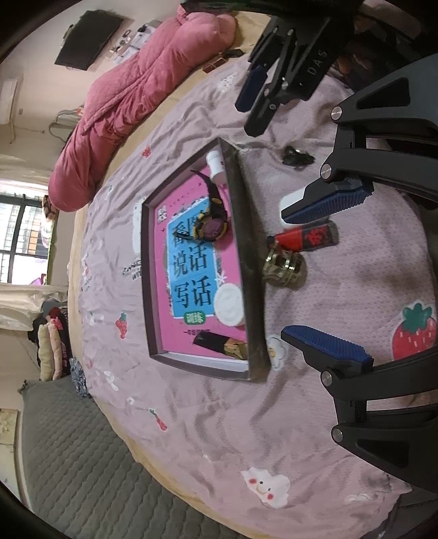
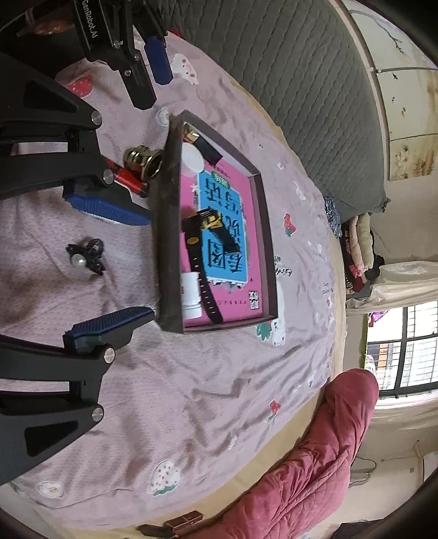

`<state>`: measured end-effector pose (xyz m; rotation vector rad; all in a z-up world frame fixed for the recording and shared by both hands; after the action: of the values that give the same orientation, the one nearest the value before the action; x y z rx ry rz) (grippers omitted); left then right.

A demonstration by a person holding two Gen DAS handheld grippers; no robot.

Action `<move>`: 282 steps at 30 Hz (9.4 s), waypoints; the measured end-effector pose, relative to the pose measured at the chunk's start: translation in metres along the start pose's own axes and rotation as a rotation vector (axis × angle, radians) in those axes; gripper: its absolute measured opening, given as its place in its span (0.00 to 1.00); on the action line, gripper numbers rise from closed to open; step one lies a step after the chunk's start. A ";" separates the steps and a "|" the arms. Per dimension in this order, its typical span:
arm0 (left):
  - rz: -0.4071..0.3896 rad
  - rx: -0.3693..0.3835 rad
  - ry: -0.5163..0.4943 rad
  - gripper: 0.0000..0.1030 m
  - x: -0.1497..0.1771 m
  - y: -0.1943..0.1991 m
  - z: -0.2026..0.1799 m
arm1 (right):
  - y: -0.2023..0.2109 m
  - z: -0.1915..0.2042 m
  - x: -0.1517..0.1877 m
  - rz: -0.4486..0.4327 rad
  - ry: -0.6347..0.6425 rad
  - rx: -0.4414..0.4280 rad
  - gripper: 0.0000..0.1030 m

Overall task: Organize rigid objects
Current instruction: 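Withdraw both open grippers from the tray toward the remaining items, then close left gripper on gold metal cup while right gripper grasps black pearl earring, then lift gold cup with left gripper while right gripper lifts earring toward tray, then lower gold cup over pink book while right gripper lowers earring into tray, then set gold cup beside white jar and open left gripper while right gripper releases earring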

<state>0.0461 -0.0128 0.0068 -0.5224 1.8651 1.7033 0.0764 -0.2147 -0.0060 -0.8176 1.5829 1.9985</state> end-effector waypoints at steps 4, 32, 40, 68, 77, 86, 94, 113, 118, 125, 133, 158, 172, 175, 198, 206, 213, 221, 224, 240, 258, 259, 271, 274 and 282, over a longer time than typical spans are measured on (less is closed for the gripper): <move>0.015 0.010 0.004 0.63 0.007 0.001 0.002 | 0.000 -0.002 0.008 0.028 0.001 0.012 0.49; 0.069 0.043 0.014 0.63 0.015 -0.011 -0.004 | -0.013 0.007 0.034 0.143 0.025 0.001 0.49; 0.082 0.052 0.026 0.63 0.019 -0.019 -0.002 | -0.021 0.009 0.040 0.173 0.037 0.002 0.49; 0.137 0.033 0.054 0.63 0.001 -0.086 0.005 | -0.056 0.019 0.043 0.206 0.087 0.057 0.27; 0.147 0.021 0.040 0.63 -0.004 -0.103 0.004 | -0.057 0.010 0.041 0.202 0.037 0.024 0.22; 0.131 0.044 0.046 0.44 -0.011 -0.110 0.002 | -0.054 0.007 0.038 0.181 0.037 -0.001 0.21; 0.118 0.084 0.069 0.37 -0.011 -0.113 0.006 | -0.055 0.005 0.038 0.185 0.035 -0.007 0.21; 0.063 0.071 0.075 0.37 -0.007 -0.067 0.016 | -0.038 0.012 0.029 0.104 0.078 -0.017 0.21; 0.055 0.051 0.088 0.37 -0.007 -0.057 0.024 | -0.033 0.015 0.025 0.078 0.086 -0.025 0.21; 0.031 0.038 0.084 0.37 -0.012 -0.044 0.027 | -0.024 0.017 0.017 0.024 0.094 -0.026 0.20; -0.002 0.040 0.078 0.37 -0.020 -0.031 0.025 | -0.018 0.011 0.008 -0.014 0.060 -0.026 0.20; -0.064 0.008 0.100 0.37 -0.047 -0.029 0.047 | -0.024 0.002 -0.026 -0.086 0.006 -0.061 0.20; -0.070 -0.014 0.123 0.37 -0.066 -0.059 0.064 | -0.050 0.000 -0.049 -0.101 0.009 -0.054 0.20; -0.065 -0.013 0.122 0.37 -0.069 -0.068 0.065 | -0.055 0.002 -0.050 -0.096 0.017 -0.054 0.20; -0.040 -0.013 0.115 0.37 -0.075 -0.112 0.060 | -0.076 0.000 -0.042 -0.025 0.033 -0.052 0.20; -0.031 -0.014 0.112 0.37 -0.073 -0.118 0.059 | -0.078 0.002 -0.042 -0.015 0.045 -0.062 0.20; -0.028 -0.013 0.112 0.37 -0.071 -0.120 0.060 | -0.082 0.004 -0.042 -0.010 0.045 -0.062 0.20; -0.031 -0.021 0.091 0.37 -0.070 -0.121 0.056 | -0.088 0.007 -0.041 0.002 0.050 -0.063 0.20; -0.033 -0.024 0.079 0.37 -0.071 -0.120 0.053 | -0.088 0.007 -0.041 0.001 0.052 -0.061 0.20; -0.013 -0.034 0.072 0.37 -0.074 -0.121 0.049 | -0.082 -0.006 -0.043 0.003 -0.016 -0.104 0.20; 0.012 -0.102 0.106 0.37 -0.067 -0.116 0.066 | -0.085 -0.005 -0.043 0.017 -0.024 -0.120 0.20; 0.012 -0.102 0.107 0.37 -0.067 -0.116 0.067 | -0.084 -0.005 -0.043 0.017 -0.025 -0.120 0.20; -0.003 -0.110 0.121 0.45 -0.066 -0.101 0.071 | -0.083 -0.005 -0.042 0.020 -0.018 -0.116 0.20; -0.009 -0.123 0.118 0.45 -0.066 -0.097 0.070 | -0.083 -0.002 -0.042 0.019 -0.001 -0.101 0.20; -0.020 -0.119 0.117 0.50 -0.069 -0.087 0.066 | -0.081 0.006 -0.039 0.008 0.059 -0.075 0.20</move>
<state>0.1621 0.0366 -0.0196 -0.6994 1.8393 1.8140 0.1582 -0.1899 -0.0341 -0.9074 1.5534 2.0683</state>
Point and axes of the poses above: each gripper's, at about its wrist camera, not at the fingertips, and y roughly against the way its jaws point, z to its left, x to its underside, the point moved 1 cm from there along -y, roughly the way its jaws point, and after that the axes turned 4 degrees about -y, right-handed, at the moved point
